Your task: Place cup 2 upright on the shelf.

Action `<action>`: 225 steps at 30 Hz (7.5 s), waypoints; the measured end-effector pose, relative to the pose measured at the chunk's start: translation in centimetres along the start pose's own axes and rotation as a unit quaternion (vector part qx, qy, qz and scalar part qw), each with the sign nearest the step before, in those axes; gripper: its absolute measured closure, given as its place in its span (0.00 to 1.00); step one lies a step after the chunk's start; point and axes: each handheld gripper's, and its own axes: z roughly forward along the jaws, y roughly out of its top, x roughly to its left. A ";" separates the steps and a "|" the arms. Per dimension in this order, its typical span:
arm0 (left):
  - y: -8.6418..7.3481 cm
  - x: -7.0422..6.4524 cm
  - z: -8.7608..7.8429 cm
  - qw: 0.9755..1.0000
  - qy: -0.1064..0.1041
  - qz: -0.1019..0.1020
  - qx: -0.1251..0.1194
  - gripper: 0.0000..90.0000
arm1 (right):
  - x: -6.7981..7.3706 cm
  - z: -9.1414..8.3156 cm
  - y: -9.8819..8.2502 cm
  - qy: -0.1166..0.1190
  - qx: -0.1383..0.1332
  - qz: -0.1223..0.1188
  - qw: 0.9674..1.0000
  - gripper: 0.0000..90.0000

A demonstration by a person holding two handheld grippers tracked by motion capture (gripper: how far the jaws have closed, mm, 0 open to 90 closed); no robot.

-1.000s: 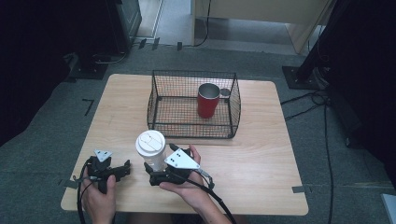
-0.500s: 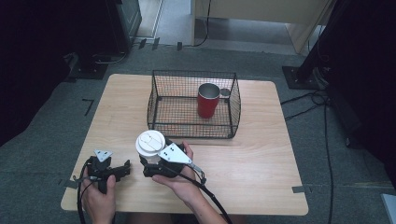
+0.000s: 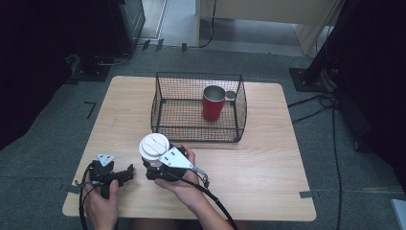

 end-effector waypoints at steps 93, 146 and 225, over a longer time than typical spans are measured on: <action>0.0 0.0 0.0 1.000 0.000 0.002 0.001 0.00 | -13.2 6.0 13.5 -0.143 -0.121 0.033 0.982 0.18; 0.0 0.0 0.0 1.000 -0.001 0.001 0.002 0.00 | -13.7 12.3 6.7 -0.138 -0.018 0.024 0.990 0.08; 0.0 0.0 0.0 1.000 0.000 0.000 0.000 0.00 | -15.2 -5.5 7.3 -0.088 -0.066 0.011 0.994 0.02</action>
